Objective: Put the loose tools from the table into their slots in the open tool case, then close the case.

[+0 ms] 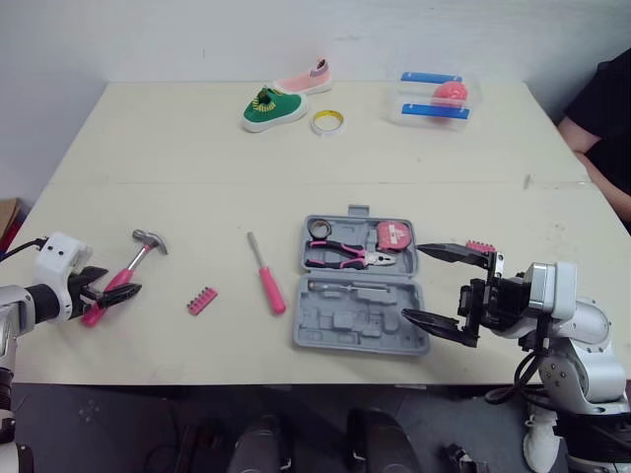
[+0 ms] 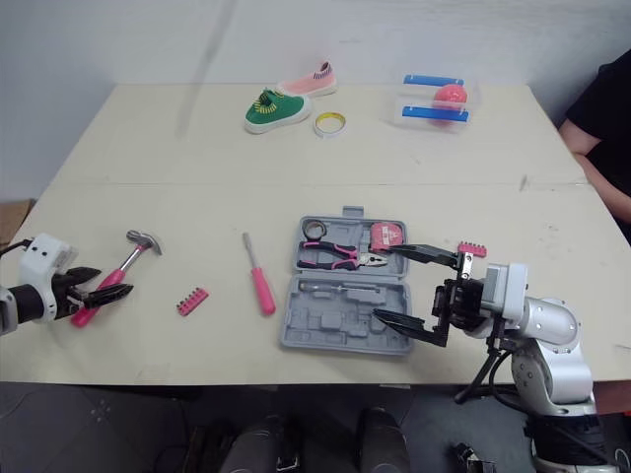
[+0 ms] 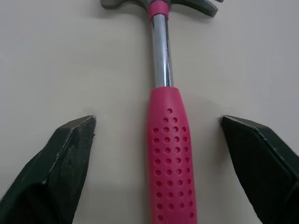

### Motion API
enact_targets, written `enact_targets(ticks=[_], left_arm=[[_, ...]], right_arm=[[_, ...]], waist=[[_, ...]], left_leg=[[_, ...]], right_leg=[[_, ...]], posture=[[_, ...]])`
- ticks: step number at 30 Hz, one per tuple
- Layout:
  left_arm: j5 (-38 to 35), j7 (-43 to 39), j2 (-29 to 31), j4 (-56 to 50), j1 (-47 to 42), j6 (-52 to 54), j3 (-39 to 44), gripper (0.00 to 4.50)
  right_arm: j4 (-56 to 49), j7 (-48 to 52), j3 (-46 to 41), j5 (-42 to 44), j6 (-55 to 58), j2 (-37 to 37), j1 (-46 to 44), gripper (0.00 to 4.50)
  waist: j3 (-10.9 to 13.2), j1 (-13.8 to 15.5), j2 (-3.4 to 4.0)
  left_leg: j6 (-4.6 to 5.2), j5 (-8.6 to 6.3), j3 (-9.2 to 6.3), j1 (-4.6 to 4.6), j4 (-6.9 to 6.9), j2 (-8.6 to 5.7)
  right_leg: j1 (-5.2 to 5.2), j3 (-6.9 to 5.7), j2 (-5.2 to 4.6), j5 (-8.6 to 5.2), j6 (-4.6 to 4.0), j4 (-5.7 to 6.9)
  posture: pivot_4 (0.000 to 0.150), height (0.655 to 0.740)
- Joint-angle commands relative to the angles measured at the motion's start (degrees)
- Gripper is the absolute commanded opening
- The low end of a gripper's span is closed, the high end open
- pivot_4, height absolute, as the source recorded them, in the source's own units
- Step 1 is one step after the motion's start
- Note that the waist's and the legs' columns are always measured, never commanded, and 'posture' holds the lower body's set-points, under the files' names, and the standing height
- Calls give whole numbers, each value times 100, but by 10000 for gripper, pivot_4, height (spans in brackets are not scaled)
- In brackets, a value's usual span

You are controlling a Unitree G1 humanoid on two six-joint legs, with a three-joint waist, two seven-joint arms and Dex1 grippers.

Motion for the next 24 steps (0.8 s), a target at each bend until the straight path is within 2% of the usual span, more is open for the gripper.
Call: enact_targets(ticks=[1, 4, 5, 8, 11, 15, 18, 21, 24], left_arm=[[26, -52, 33, -283, 384, 406, -63, 22379], [-64, -34, 65, -645, 615, 695, 59, 8082], [-81, -54, 110, -758, 712, 735, 134, 5703], [-124, 39, 122, -989, 867, 713, 411, 5567], [-446, 1, -106, -1526, 795, 278, 805, 5567], [-728, -403, -196, -2448, 641, -303, 836, 5567], [-932, -586, -212, -3153, 190, -273, 476, 5567], [-813, -840, -299, -3715, -197, -405, -279, 5567], [-807, -948, -553, -4135, -834, -66, -1174, 5567]], right_arm=[[-210, -118, -178, -13, 21, -99, 125, 45000], [-193, -128, -225, -34, 0, -132, 168, 45000], [-178, -120, -242, -33, -2, -149, 174, 45000], [-100, -88, -289, -35, -24, -189, 203, 45000], [180, 58, -342, -71, -163, -197, 182, 45000], [503, 95, -465, -222, -357, -231, 71, 45000], [629, 50, -554, -285, -324, -366, -29, 45000], [586, -7, -616, -274, -219, -517, -25, 45000], [450, -41, -714, -304, -85, -721, 81, 45000]], waist=[[0, -16, 1], [-1, -25, 2], [-1, -26, 2], [-1, -31, 2], [2, -11, -3], [18, 36, -41], [18, 84, -44], [16, 126, -40], [17, 139, -38]], left_leg=[[-5, -2, 0, 3, 0, 1], [-30, -9, 1, 9, -5, 3], [-34, -9, 1, 8, -6, 6], [-20, 0, 1, 8, -9, 7], [-13, 3, 2, 5, -8, 7], [-31, -7, -8, -6, 1, 3], [-33, -8, -9, -10, 6, 2], [-32, -7, -5, -8, 3, 0], [-5, 10, 0, -7, -2, 1]], right_leg=[[1, 4, 0, 0, 0, 1], [0, 38, 1, 0, 0, 4], [-1, 47, 3, 0, -1, 3], [-3, 56, 5, -2, -4, 2], [-3, 56, 4, -3, -5, -2], [-4, 51, -1, -1, -5, 0], [-3, 51, -3, 3, -7, -4], [-2, 53, 0, 4, -7, -5], [-2, 52, 12, 4, -7, -2]], posture=[[1500, 7400], [1500, 7400], [1500, 7400], [1500, 7400], [1500, 7400], [1500, 7400], [1500, 7400], [1500, 7400], [1500, 7400]])
